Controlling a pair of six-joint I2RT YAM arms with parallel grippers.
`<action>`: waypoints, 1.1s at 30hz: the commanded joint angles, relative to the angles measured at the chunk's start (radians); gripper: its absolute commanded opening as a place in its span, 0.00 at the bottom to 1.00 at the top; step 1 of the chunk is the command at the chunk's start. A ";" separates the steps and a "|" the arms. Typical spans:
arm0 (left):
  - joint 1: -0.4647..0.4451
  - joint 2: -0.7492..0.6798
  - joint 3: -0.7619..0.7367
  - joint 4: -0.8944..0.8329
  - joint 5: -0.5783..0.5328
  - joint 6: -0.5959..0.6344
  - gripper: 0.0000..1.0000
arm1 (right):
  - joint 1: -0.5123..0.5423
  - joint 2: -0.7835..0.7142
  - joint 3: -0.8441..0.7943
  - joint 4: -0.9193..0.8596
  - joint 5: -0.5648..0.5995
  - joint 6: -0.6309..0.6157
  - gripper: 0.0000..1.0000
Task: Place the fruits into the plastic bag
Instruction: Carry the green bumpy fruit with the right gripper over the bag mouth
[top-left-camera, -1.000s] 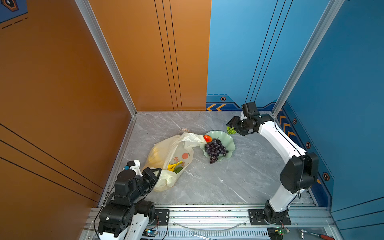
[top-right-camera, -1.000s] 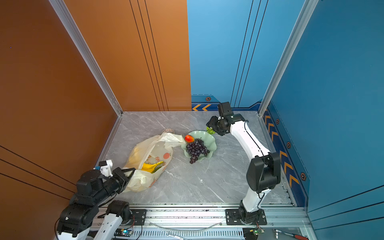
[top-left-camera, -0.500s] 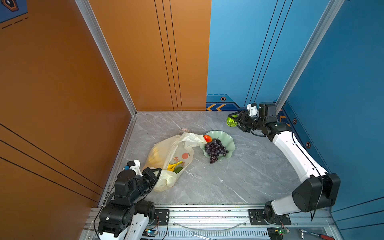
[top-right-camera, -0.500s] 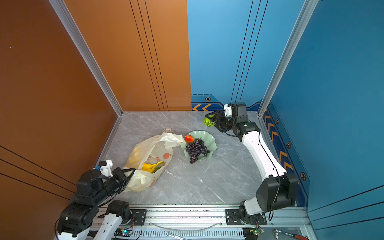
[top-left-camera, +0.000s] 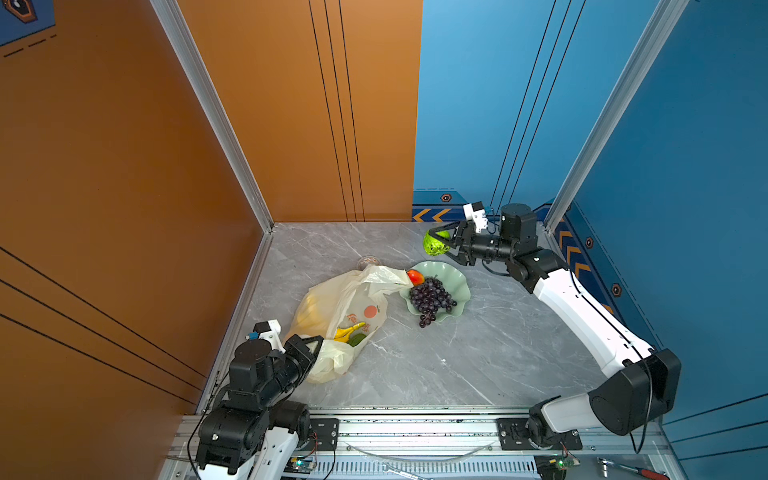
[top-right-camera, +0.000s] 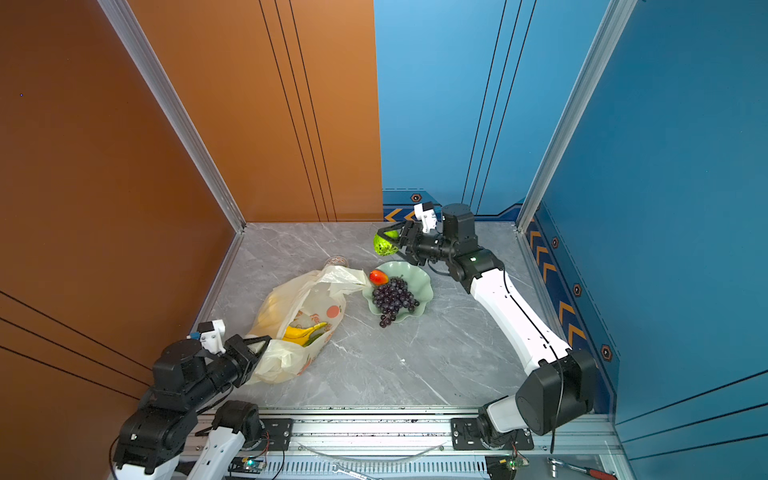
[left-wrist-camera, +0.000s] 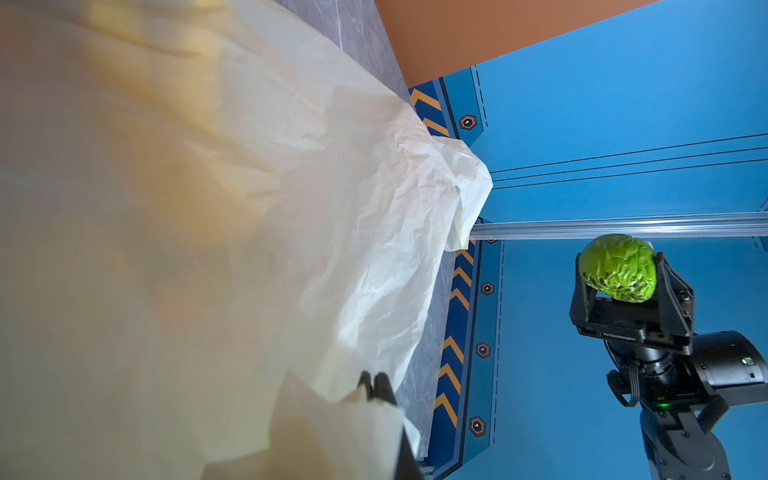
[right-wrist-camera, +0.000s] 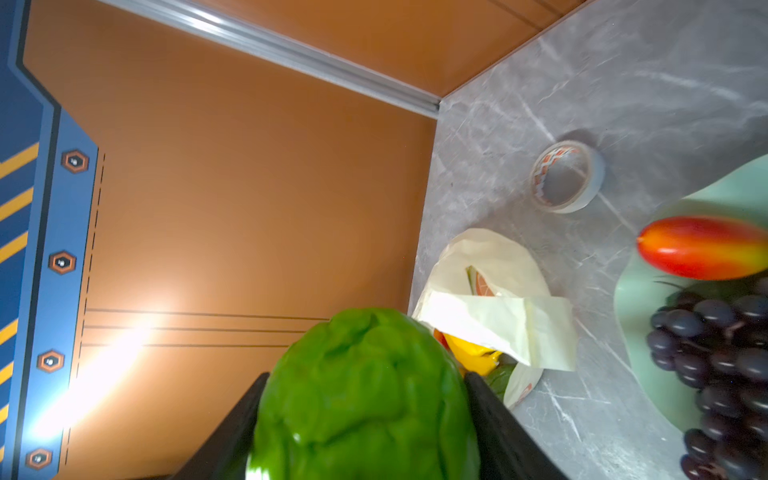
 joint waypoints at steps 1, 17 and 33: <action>-0.007 -0.007 0.028 -0.014 -0.001 0.025 0.00 | 0.052 0.023 0.038 0.001 -0.065 -0.085 0.63; -0.007 -0.030 0.046 -0.039 0.015 0.022 0.00 | 0.289 0.212 0.307 -0.552 0.117 -0.566 0.63; -0.007 -0.009 0.067 -0.038 0.019 0.026 0.00 | 0.455 0.417 0.411 -0.623 0.186 -0.602 0.63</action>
